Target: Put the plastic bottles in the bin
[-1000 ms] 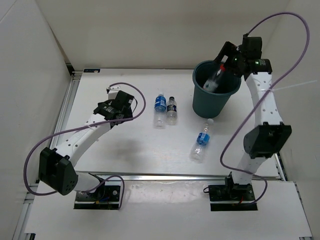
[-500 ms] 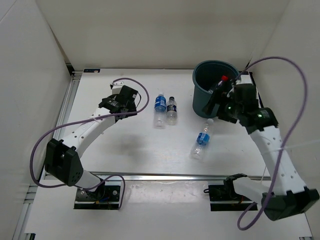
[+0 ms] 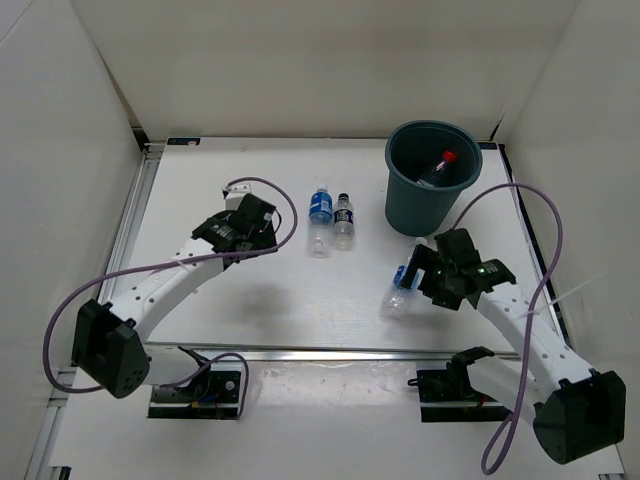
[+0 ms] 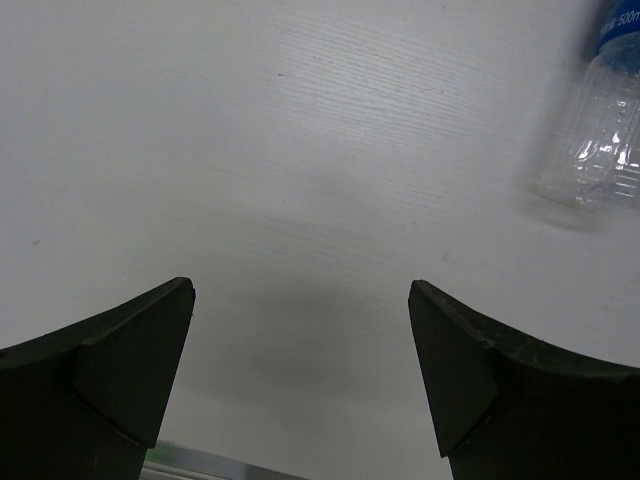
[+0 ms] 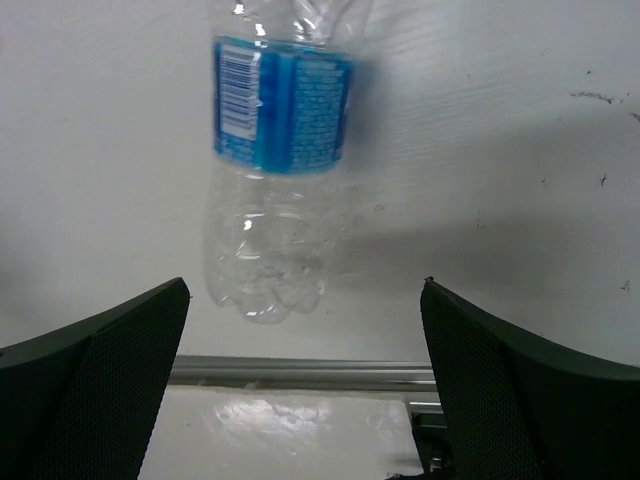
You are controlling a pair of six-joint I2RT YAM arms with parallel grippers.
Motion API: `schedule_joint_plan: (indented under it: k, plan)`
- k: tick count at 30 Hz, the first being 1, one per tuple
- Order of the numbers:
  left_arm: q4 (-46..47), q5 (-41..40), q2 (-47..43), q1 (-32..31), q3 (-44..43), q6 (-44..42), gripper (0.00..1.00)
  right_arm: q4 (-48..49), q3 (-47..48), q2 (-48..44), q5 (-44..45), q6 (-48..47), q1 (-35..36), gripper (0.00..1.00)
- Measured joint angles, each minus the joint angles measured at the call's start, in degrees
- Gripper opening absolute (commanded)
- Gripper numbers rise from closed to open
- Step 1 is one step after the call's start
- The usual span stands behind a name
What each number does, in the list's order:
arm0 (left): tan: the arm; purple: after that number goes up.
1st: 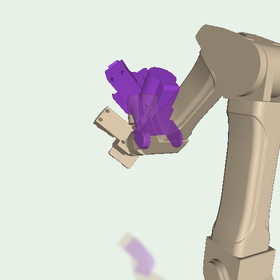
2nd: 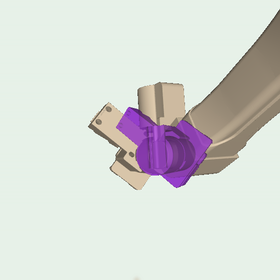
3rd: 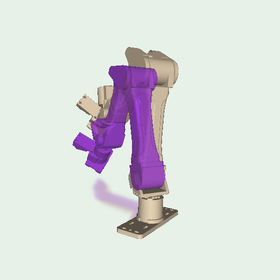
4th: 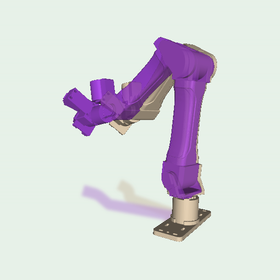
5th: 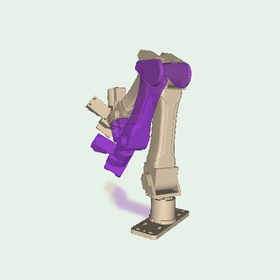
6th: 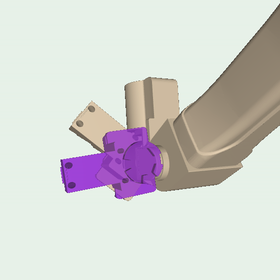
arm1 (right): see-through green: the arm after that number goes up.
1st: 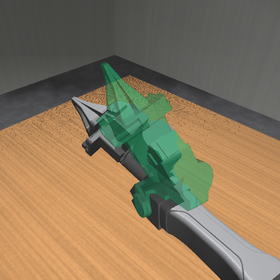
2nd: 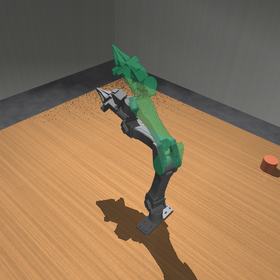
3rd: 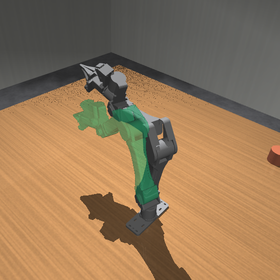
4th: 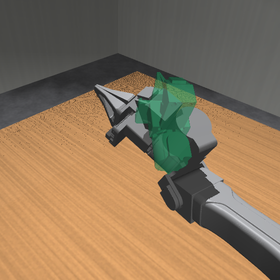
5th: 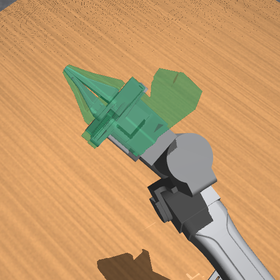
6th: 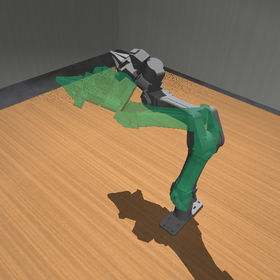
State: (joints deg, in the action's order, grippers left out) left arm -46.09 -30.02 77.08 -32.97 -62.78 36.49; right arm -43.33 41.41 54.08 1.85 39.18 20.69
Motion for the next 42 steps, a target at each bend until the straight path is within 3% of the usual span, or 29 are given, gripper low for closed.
schedule_joint_plan:
  k: [7, 16, 20, 26, 29, 32, 34, 39, 42]
  plan:
    - [-0.04, 0.63, -5.46, -0.26, 3.08, 0.00, 1.00, 7.41, -3.80, 9.79, 2.43, 2.78, 2.80, 1.00]
    - [-0.57, 1.03, -8.11, -0.55, 5.27, 0.00, 1.00, 11.63, -0.70, 24.55, 3.37, 2.86, 5.44, 0.97]
    - [-0.83, 0.83, -8.24, -0.63, 5.33, -0.07, 1.00, 12.37, 1.33, 27.43, 3.32, 2.71, 6.80, 0.78]
    - [-0.96, 0.15, -8.31, -0.63, 5.84, -0.07, 1.00, 11.80, 1.57, 27.26, 2.54, 3.96, 7.69, 0.31]
    - [-1.09, -0.59, -8.31, -0.63, 5.86, -0.07, 1.00, 5.92, 3.04, 24.06, 2.97, 4.17, 9.79, 0.24]
    - [-1.09, -1.14, -8.31, -0.63, 6.12, 0.02, 1.00, -3.48, 11.85, 18.51, 4.33, 4.42, 13.07, 0.16]
    - [-1.05, -1.44, -8.33, -0.63, 6.64, 0.26, 1.00, -8.26, 23.17, 14.10, 5.18, 4.85, 15.52, 0.11]
    - [-1.25, -1.92, -8.20, -0.63, 8.22, 1.09, 1.00, -12.20, 46.10, 8.37, 10.01, 4.83, 17.97, 0.08]
    - [-1.27, -2.05, -7.91, -0.63, 8.33, 1.38, 1.00, -9.40, 53.92, 7.69, 17.79, -0.35, 15.74, 0.08]
